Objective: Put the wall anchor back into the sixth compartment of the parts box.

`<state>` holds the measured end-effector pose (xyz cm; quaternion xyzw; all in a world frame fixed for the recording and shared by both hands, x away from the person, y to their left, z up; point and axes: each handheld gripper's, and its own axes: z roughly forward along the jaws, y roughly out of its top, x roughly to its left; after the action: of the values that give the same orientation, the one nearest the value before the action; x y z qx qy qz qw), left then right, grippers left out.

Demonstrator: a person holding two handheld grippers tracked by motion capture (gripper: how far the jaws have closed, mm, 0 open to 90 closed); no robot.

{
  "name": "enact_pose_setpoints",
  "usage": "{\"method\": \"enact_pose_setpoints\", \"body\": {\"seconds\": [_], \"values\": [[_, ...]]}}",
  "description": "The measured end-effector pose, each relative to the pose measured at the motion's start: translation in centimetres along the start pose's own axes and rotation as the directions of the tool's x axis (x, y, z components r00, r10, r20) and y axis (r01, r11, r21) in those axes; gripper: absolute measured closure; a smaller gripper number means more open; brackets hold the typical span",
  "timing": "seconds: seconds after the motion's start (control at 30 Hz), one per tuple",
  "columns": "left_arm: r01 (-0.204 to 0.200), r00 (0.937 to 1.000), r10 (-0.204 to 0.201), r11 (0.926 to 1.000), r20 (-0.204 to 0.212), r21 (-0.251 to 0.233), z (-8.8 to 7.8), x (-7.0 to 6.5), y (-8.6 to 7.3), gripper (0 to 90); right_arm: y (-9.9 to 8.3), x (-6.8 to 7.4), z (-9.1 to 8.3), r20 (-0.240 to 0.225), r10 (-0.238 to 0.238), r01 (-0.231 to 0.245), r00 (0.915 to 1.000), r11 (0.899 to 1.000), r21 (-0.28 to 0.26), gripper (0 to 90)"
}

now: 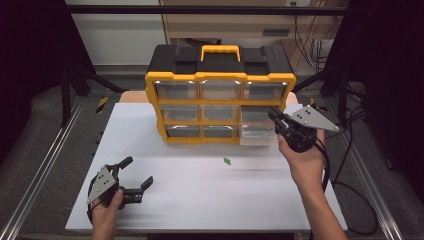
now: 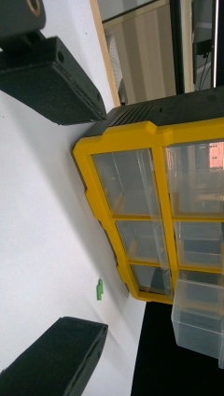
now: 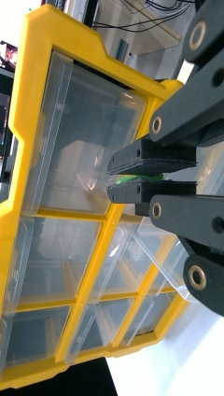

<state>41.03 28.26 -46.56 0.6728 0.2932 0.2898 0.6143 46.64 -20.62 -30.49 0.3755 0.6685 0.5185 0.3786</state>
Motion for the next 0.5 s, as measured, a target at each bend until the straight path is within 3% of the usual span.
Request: {"method": "enact_pose_setpoints", "body": {"seconds": [0.5], "values": [[0.001, 1.0000, -0.001, 1.0000, -0.003, -0.002, -0.08, 0.06, 0.02, 0.9, -0.24, 0.11, 0.73, -0.009, 0.003, -0.003, 1.0000, 0.999, 0.032, 84.7]]}}
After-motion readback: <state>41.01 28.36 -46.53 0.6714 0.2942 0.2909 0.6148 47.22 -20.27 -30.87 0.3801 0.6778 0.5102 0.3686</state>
